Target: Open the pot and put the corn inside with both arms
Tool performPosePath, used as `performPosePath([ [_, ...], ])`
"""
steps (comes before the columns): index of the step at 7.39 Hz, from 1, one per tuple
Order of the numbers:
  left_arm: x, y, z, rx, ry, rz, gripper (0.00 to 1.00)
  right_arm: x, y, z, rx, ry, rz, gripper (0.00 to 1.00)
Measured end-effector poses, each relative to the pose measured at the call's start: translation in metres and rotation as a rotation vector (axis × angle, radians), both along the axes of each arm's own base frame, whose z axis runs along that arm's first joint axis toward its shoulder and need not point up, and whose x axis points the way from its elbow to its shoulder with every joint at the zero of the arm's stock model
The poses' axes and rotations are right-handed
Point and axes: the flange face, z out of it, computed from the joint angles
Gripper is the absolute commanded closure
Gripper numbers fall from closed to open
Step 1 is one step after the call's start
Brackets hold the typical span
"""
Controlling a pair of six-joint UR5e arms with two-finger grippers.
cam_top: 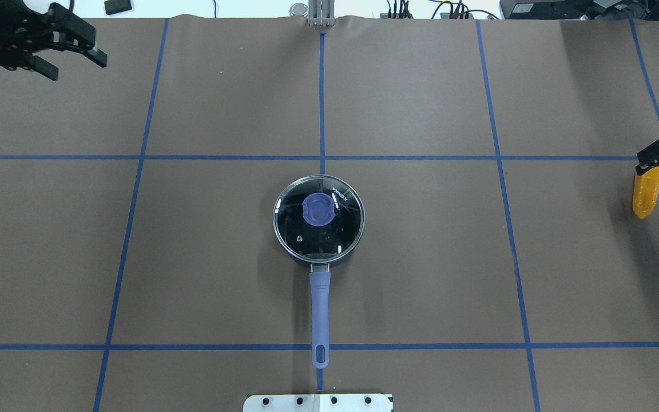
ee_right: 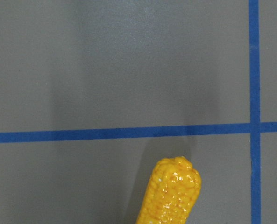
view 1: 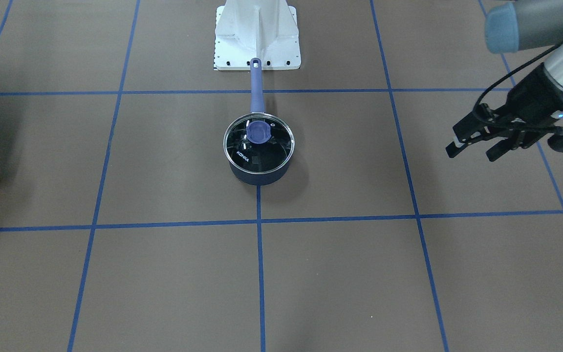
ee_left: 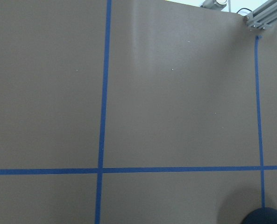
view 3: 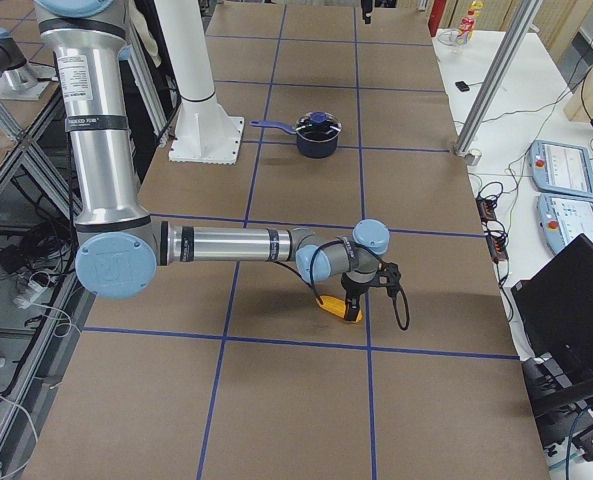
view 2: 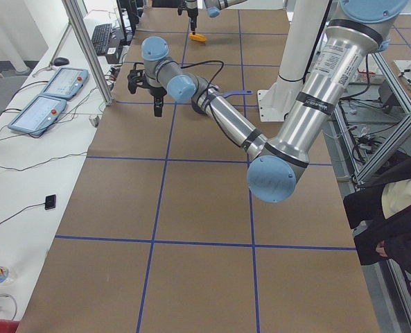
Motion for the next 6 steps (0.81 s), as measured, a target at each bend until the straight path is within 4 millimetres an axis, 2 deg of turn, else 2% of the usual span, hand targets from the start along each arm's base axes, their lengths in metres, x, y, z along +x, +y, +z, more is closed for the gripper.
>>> performPosePath([
  [1, 0.02, 0.01, -0.017, -0.009, 0.01, -0.004, 0.03, -0.001, 0.0, 0.003, -0.004, 0.001, -0.002, 0.0],
  [4, 0.102, 0.042, -0.059, -0.032, 0.01, -0.019, 0.03, -0.007, 0.0, 0.008, -0.014, 0.003, -0.009, 0.0],
  [5, 0.12, 0.049, -0.068, -0.035, 0.012, -0.019, 0.03, -0.01, 0.001, 0.008, -0.016, 0.003, -0.012, 0.0],
  [6, 0.128, 0.053, -0.073, -0.035, 0.013, -0.018, 0.03, -0.014, 0.002, 0.011, -0.016, 0.002, -0.015, 0.0],
])
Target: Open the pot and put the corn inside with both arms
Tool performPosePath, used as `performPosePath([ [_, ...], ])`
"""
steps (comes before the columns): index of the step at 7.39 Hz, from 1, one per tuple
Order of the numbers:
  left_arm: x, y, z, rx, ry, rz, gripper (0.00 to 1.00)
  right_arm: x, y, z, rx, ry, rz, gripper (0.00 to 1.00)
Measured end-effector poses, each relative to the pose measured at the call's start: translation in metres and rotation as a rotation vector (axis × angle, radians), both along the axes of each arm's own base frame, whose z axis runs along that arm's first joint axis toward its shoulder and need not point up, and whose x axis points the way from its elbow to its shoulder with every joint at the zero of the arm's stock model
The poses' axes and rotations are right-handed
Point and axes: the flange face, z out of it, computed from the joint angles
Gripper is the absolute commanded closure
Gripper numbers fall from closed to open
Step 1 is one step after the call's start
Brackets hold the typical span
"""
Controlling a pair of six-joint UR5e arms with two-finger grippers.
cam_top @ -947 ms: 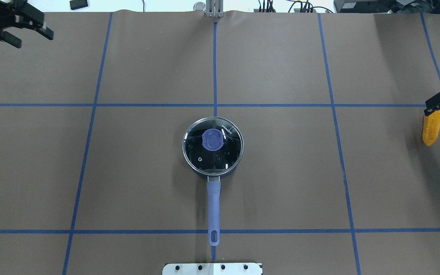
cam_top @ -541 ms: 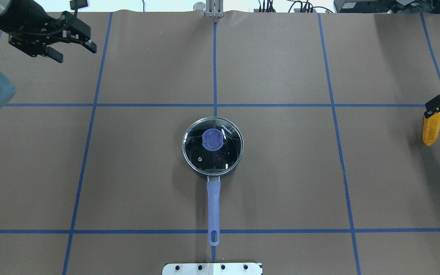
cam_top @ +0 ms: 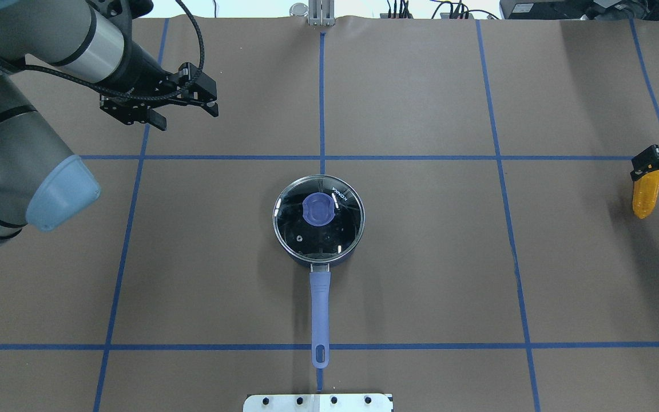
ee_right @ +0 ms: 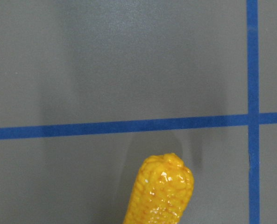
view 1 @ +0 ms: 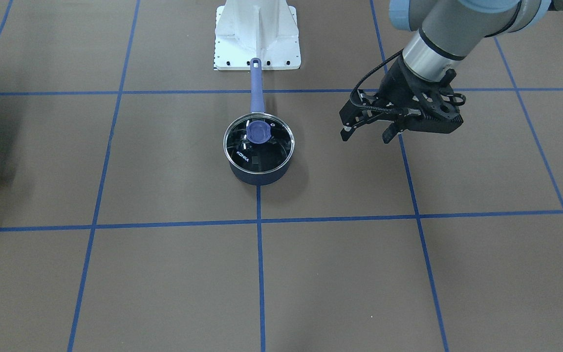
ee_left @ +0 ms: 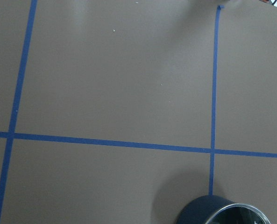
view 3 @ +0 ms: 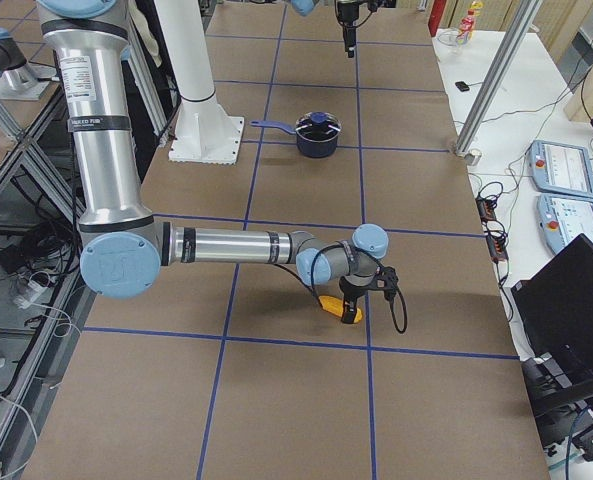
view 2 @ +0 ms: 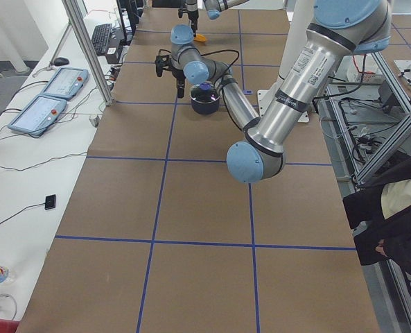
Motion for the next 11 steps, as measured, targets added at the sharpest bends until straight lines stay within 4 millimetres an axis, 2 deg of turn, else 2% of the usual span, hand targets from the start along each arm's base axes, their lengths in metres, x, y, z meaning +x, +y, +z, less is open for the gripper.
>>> performPosePath([
  [2, 0.005, 0.002, -0.004, 0.002, 0.003, 0.001, 0.03, -0.007, 0.001, 0.011, 0.009, -0.004, -0.005, 0.01],
  [4, 0.009, 0.003, -0.006, 0.003, 0.004, 0.006, 0.03, -0.012, 0.0, 0.01, 0.019, -0.016, -0.002, 0.3],
  [7, 0.017, 0.007, -0.008, 0.012, -0.001, 0.009, 0.03, -0.013, -0.001, 0.006, 0.024, -0.021, 0.0, 0.56],
  [9, 0.022, 0.01, -0.008, 0.015, -0.009, 0.006, 0.03, -0.014, -0.002, 0.003, 0.028, -0.024, 0.0, 0.61],
  [11, 0.024, 0.011, -0.014, 0.015, -0.006, 0.005, 0.03, -0.016, -0.008, -0.007, 0.042, -0.032, 0.001, 0.61],
])
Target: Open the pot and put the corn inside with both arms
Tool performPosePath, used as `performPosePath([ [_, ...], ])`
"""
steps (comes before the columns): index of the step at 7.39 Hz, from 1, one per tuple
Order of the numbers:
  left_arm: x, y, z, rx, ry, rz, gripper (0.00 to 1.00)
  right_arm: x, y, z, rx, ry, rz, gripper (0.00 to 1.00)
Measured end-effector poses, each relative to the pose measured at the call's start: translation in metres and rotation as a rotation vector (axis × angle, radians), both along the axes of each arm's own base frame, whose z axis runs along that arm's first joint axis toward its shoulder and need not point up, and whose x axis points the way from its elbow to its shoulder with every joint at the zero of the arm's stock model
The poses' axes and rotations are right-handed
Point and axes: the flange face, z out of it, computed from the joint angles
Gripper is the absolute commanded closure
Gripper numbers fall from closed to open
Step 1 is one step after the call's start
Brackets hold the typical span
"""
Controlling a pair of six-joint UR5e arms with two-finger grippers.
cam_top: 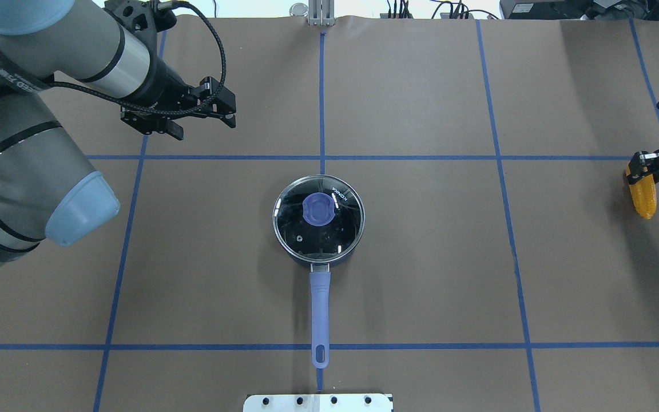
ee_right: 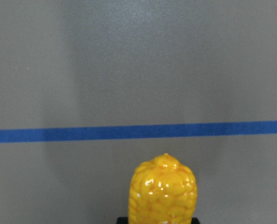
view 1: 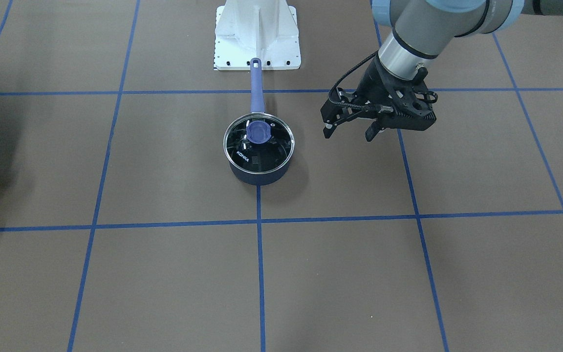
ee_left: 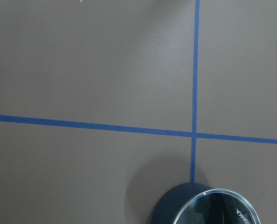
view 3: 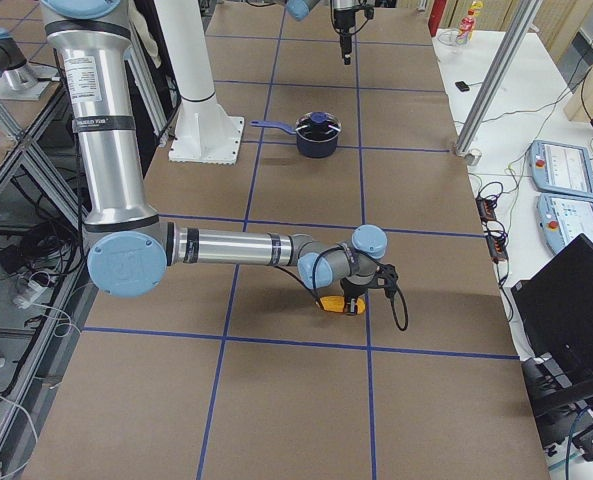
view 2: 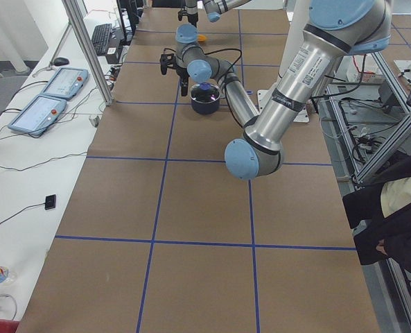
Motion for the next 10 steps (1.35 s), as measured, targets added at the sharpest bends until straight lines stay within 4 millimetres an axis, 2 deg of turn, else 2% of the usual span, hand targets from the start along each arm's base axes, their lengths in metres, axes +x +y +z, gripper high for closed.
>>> performPosePath([
  [2, 0.018, 0.006, -0.021, -0.024, 0.001, 0.003, 0.03, 0.0, -0.019, -0.038, 0.025, -0.04, 0.022, 0.61],
  [3, 0.037, 0.012, -0.031, -0.034, -0.007, 0.001, 0.03, 0.003, -0.031, -0.063, 0.031, -0.061, 0.036, 0.6],
  [5, 0.087, 0.028, -0.04, -0.04, -0.037, 0.011, 0.03, 0.007, -0.062, -0.138, 0.033, -0.076, 0.06, 0.6],
  [7, 0.129, 0.045, -0.046, -0.036, -0.067, 0.031, 0.03, 0.009, -0.08, -0.212, 0.038, -0.079, 0.073, 0.56],
  [9, 0.159, 0.056, -0.06, -0.044, -0.115, 0.045, 0.03, 0.021, -0.092, -0.269, 0.063, -0.083, 0.096, 0.53],
  [10, 0.174, 0.065, -0.065, -0.044, -0.141, 0.052, 0.03, 0.025, -0.095, -0.288, 0.074, -0.087, 0.103, 0.53],
])
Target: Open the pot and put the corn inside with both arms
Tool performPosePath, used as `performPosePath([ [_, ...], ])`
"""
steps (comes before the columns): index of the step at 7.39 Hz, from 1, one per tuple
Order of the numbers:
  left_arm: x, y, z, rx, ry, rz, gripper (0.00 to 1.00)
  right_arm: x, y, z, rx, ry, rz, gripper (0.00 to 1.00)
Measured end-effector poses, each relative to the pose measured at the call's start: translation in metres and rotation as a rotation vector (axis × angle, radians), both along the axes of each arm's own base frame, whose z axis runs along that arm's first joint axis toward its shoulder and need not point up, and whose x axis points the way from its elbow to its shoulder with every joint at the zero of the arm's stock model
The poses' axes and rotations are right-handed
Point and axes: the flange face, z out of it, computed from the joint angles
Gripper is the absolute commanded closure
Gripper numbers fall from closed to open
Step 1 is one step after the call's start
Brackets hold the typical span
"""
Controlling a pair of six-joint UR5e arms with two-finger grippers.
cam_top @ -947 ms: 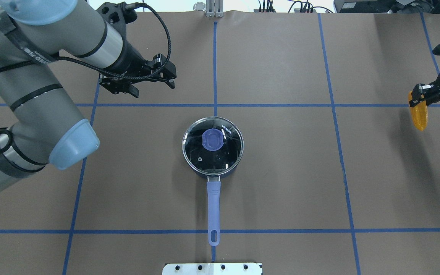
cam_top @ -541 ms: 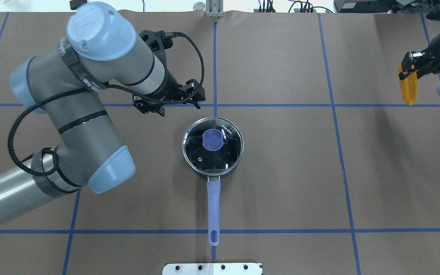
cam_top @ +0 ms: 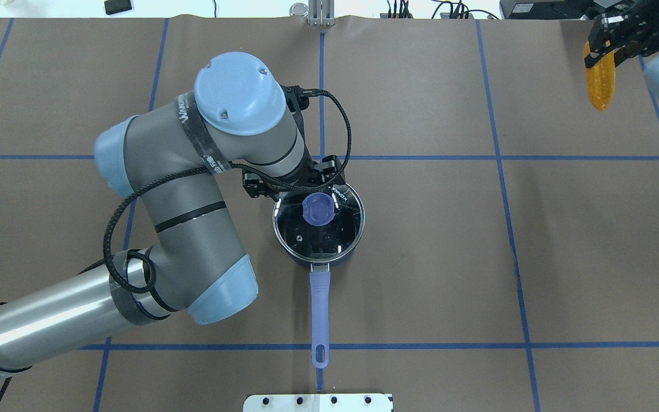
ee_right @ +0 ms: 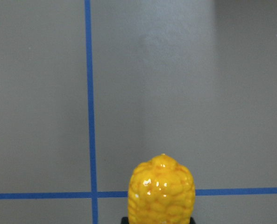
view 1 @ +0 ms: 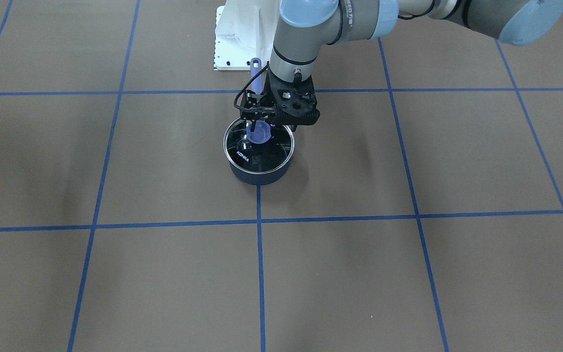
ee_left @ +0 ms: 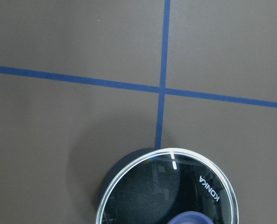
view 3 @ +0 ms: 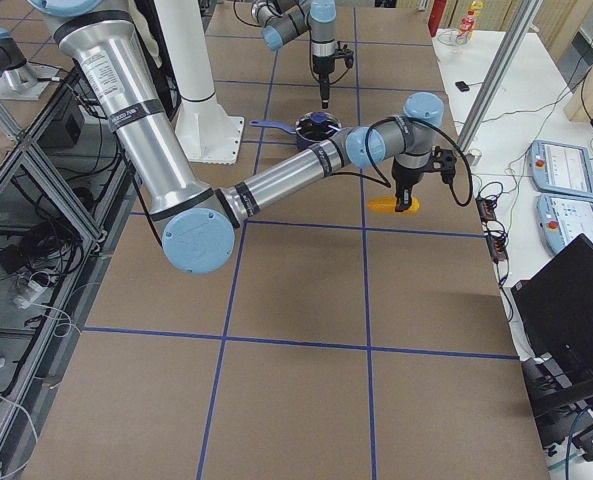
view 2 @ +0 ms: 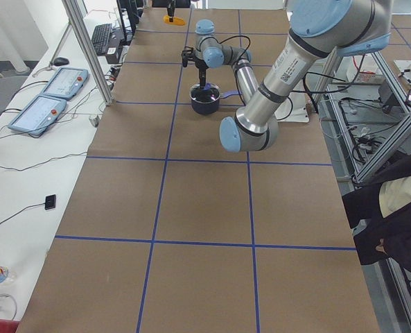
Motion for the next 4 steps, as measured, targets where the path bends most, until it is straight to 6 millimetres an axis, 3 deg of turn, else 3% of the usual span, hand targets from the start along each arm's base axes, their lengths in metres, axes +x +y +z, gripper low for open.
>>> performPosePath([
  [4, 0.045, 0.012, -0.001, 0.004, -0.065, 0.014, 0.03, 0.004, -0.003, -0.022, 0.015, -0.016, 0.007, 0.53],
])
